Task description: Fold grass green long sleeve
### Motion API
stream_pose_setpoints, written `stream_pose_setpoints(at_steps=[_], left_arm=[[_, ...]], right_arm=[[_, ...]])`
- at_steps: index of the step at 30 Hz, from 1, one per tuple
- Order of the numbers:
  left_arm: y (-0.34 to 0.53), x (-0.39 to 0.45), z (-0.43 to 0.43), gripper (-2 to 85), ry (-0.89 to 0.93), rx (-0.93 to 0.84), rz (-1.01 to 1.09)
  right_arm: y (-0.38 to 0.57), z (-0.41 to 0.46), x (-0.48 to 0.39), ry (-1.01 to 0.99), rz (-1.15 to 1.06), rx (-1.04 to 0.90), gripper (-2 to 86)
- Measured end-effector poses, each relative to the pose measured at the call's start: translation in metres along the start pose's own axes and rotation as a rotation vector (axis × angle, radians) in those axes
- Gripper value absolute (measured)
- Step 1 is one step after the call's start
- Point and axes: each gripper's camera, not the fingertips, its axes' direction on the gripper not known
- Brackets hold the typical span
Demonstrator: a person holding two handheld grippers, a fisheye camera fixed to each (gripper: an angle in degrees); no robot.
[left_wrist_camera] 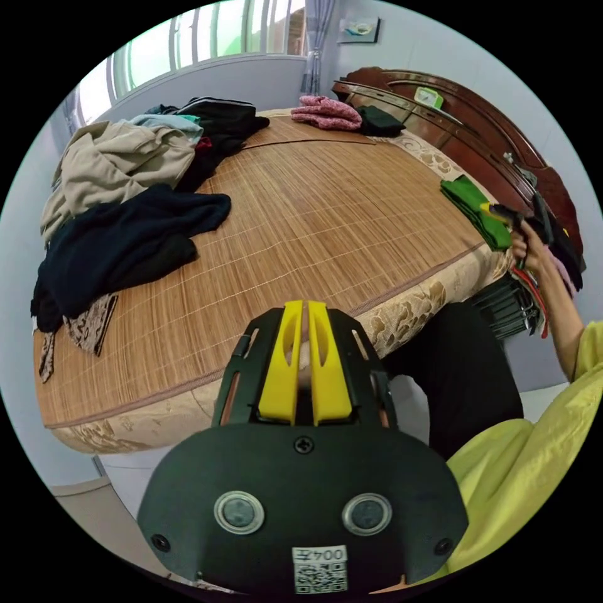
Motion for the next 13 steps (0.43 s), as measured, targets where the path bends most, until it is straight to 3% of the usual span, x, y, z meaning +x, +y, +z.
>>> stream_pose_setpoints(at_steps=[2, 7, 13], left_arm=[[0.016, -0.012, -0.003, 4.7, -0.033, -0.007, -0.041], [0.077, -0.074, -0.002, 8.3, 0.04, 0.062, -0.201], [0.079, -0.138, 0.034, 12.8, -0.019, 0.115, -0.25]], right_arm=[[0.047, 0.024, -0.015, -0.199, 0.034, -0.014, 0.9], [0.123, 0.045, -0.026, -0.429, 0.093, 0.006, 5.9], [0.175, 0.049, -0.012, -0.467, 0.114, 0.101, 11.4]])
